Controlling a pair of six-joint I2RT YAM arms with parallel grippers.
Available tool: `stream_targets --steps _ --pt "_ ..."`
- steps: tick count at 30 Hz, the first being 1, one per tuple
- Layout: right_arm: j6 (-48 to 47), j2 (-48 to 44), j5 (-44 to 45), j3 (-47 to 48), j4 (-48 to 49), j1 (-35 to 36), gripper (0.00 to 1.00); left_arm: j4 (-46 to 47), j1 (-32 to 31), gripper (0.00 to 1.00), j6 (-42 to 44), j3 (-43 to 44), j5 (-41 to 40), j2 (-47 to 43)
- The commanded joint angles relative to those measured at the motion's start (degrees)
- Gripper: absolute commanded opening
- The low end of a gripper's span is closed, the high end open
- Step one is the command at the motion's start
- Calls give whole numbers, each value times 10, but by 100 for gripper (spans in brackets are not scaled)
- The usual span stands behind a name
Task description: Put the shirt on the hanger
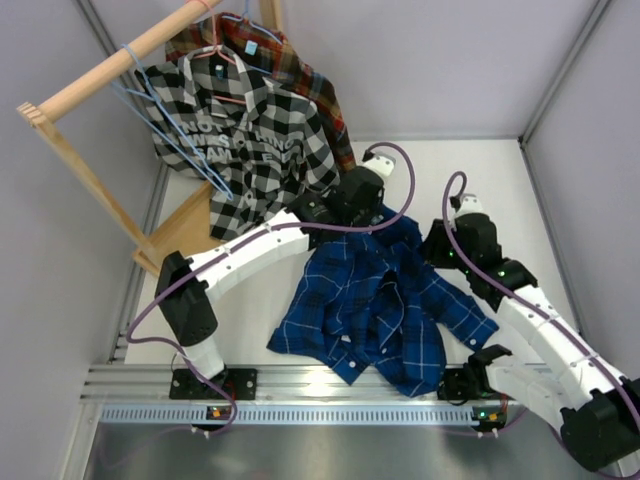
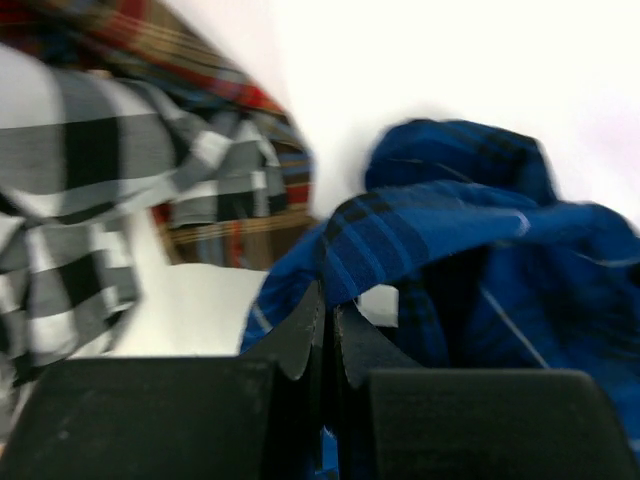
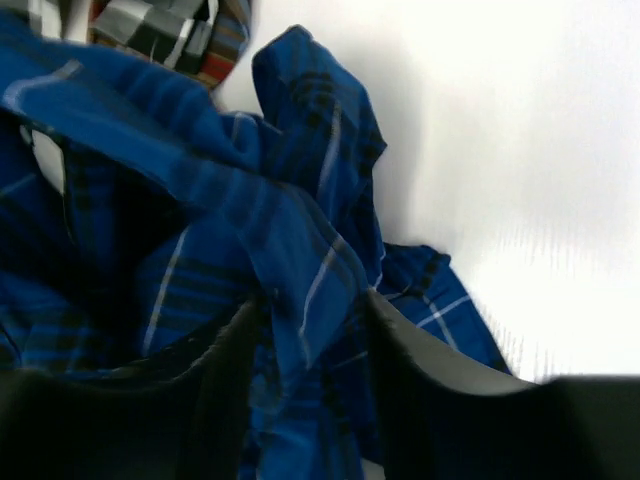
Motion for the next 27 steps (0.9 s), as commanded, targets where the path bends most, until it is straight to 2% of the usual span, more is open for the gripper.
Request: stream_targets --steps 1,4,8,12,17,22,25,27 --pt "-35 -13 -43 12 95 5 49 34 -7 0 -18 11 101 -3" --pt "-92 -21 -115 28 100 4 69 36 -7 0 -15 -1 135 -5" --pt "-137 -21 -128 46 120 4 76 46 -7 0 -28 -29 161 -23" --pt "-188 16 -169 64 144 4 76 62 -7 0 -36 -52 189 -46" --pt "-228 74 -207 70 177 4 60 73 -6 0 -36 -68 207 -68" --pt "-260 84 -217 50 200 4 59 73 5 0 -35 -74 207 -77" --pt "-264 91 -228 33 236 4 58 73 15 0 -40 -71 235 -80" --pt "-252 108 -228 25 297 5 52 73 15 0 -38 -66 279 -81"
